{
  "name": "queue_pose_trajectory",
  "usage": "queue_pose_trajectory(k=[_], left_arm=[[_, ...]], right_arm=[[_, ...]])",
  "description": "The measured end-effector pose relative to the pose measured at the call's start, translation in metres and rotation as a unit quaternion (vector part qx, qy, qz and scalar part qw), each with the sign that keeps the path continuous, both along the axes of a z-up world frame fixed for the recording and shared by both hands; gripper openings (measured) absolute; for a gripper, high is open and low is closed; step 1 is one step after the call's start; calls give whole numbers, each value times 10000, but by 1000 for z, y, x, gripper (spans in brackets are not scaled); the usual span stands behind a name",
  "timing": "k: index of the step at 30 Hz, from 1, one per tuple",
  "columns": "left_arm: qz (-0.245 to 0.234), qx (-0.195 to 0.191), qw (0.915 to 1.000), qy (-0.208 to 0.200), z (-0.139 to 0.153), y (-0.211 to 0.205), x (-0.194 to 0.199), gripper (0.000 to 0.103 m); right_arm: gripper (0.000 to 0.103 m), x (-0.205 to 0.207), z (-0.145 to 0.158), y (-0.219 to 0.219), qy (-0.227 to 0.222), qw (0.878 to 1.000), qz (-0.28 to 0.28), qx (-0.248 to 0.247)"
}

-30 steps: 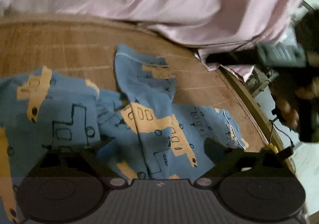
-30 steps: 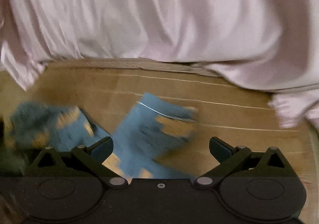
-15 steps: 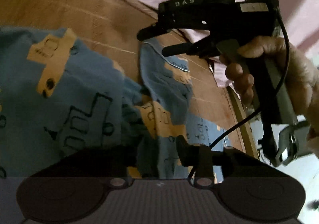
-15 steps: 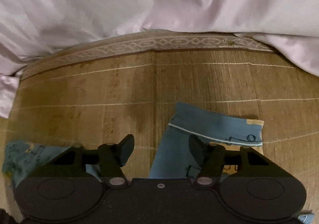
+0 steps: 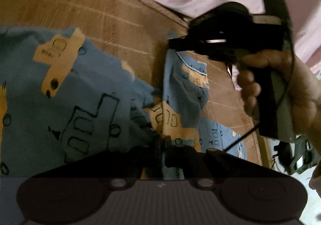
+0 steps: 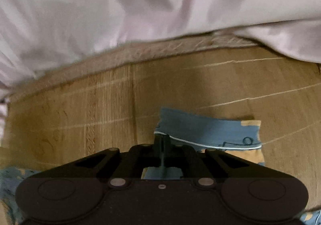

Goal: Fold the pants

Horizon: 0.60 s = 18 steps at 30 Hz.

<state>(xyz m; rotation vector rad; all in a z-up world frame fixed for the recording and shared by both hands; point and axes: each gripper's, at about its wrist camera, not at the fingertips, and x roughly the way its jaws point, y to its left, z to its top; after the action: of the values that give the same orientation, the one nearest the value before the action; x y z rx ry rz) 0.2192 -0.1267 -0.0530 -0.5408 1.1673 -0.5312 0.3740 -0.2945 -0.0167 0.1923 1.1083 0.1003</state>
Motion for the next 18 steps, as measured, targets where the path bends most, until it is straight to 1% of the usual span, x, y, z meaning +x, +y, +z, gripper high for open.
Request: queue_pose_trajectory(k=[3,5,7,9,11,13,15,16,18], left_arm=[[-132,155,9995,-258,16,-14,-2,2],[-314,204,9981,-495,29,-24,-5,2],[-559,300,9949,-786,40,-38,-11,2],[-859,476,9891,-1098,51,-55,-21,2],[-1145,674,9810,-1412,57,-71,-32,2],[-1452,932,9712,-1644,57,-86,-43,2],[-1760,1244,9599,-1795,54,-103,-51,2],[-1909,1417,9524,-1906,50,-110,-56,2],[-2151,1631,9406,-2060,43,-116,-66,3]], right_arm=[[0,-23,25,-29,-557,9978,-90,341],[0,-46,46,-56,-1007,9933,-200,536],[0,-72,62,-84,-1341,9879,-413,657],[0,-100,74,-108,-1618,9827,-610,661],[0,-139,81,-134,-1954,9741,-917,675],[0,-177,77,-156,-2145,9655,-1299,704],[0,-209,65,-170,-2173,9584,-1680,781],[0,-224,54,-175,-2118,9551,-1894,835],[0,-247,35,-179,-2058,9497,-2202,854]])
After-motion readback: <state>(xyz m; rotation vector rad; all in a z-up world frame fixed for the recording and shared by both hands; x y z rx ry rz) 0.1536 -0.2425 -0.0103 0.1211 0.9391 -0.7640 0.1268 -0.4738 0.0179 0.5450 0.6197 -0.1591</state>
